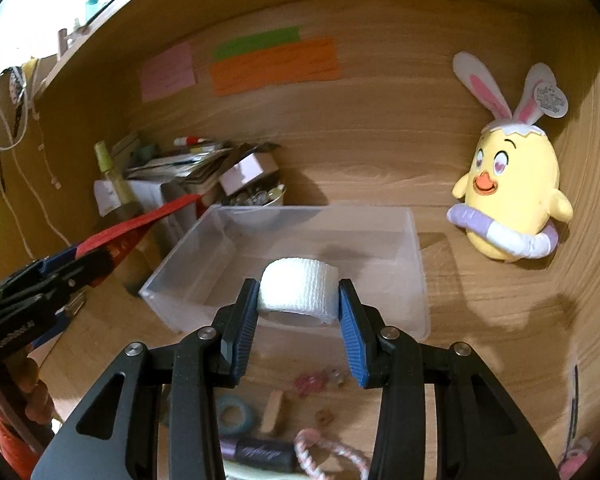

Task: Organize objects
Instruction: 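Drop the red packet into the clear box with the left tool while the right tool drops the tape roll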

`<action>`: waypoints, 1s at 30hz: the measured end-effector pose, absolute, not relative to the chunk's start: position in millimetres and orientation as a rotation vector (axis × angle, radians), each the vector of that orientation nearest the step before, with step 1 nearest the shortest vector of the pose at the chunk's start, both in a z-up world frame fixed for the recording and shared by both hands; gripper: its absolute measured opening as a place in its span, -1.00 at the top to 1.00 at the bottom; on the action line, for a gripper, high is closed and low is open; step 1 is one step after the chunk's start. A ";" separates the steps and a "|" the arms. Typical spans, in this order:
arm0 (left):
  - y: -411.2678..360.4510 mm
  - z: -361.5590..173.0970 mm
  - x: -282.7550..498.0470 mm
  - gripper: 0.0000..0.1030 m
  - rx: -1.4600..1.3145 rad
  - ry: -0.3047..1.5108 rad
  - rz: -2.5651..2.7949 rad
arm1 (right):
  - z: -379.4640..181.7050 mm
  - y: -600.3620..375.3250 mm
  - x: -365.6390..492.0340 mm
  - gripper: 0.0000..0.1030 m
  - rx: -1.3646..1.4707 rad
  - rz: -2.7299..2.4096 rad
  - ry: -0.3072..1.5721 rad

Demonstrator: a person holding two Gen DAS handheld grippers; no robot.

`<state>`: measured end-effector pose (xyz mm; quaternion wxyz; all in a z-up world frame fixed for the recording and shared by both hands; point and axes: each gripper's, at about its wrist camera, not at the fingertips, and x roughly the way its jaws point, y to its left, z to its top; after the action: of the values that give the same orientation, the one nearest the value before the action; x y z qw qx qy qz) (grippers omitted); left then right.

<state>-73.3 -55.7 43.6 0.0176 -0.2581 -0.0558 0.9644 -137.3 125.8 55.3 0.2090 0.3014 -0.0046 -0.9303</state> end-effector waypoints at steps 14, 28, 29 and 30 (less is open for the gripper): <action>-48.0 13.7 -145.3 -0.08 -1.018 -0.135 2.911 | 29.0 126.6 -204.6 0.30 1.016 -2.515 0.014; -25.0 -4.6 -175.1 -0.08 -1.165 0.019 2.833 | 6.6 99.7 -225.8 0.30 1.110 -2.446 0.132; -23.7 -4.5 -174.7 -0.08 -1.162 0.026 2.830 | 6.1 98.0 -225.5 0.30 1.112 -2.442 0.147; -22.9 -4.7 -174.7 -0.08 -1.168 0.027 2.822 | 6.2 97.0 -225.1 0.30 1.111 -2.443 0.159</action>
<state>-174.7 -22.9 -4.7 0.0436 -0.3819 0.0090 0.9231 -225.1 97.0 6.2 0.2247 0.4026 0.0575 -0.8855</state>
